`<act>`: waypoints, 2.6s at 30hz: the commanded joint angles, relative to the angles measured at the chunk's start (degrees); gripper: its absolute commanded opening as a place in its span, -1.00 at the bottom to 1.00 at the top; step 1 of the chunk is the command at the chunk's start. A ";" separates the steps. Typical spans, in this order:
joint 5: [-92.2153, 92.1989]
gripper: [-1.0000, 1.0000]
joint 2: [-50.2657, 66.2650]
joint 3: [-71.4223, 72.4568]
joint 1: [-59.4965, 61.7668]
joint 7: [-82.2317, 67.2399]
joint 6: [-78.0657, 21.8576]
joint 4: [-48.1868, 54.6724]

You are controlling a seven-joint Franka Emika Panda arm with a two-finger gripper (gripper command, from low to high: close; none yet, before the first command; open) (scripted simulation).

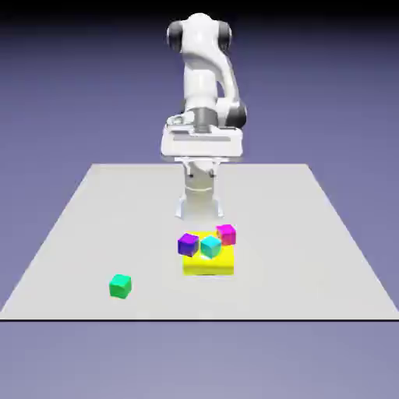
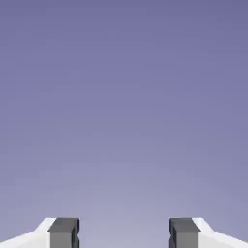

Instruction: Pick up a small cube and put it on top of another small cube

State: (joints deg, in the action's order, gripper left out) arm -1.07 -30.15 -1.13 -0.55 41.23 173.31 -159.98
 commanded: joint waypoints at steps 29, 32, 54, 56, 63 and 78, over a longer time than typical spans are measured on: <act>-26.81 0.00 56.11 -13.72 9.04 -28.46 -7.68 22.47; -29.08 -1.00 59.11 -10.91 11.36 -30.29 -5.64 23.54; -27.40 -1.00 18.75 4.97 7.49 -53.28 -27.70 4.49; -28.38 -1.00 14.59 8.75 8.18 -57.55 -29.76 2.35; -31.81 -1.00 0.06 21.98 10.61 -72.48 -36.94 -5.15; -39.23 -1.00 -2.14 38.60 12.63 -89.05 -30.36 -14.21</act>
State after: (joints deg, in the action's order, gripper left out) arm -40.30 -32.30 37.47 12.08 -47.81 142.88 -174.18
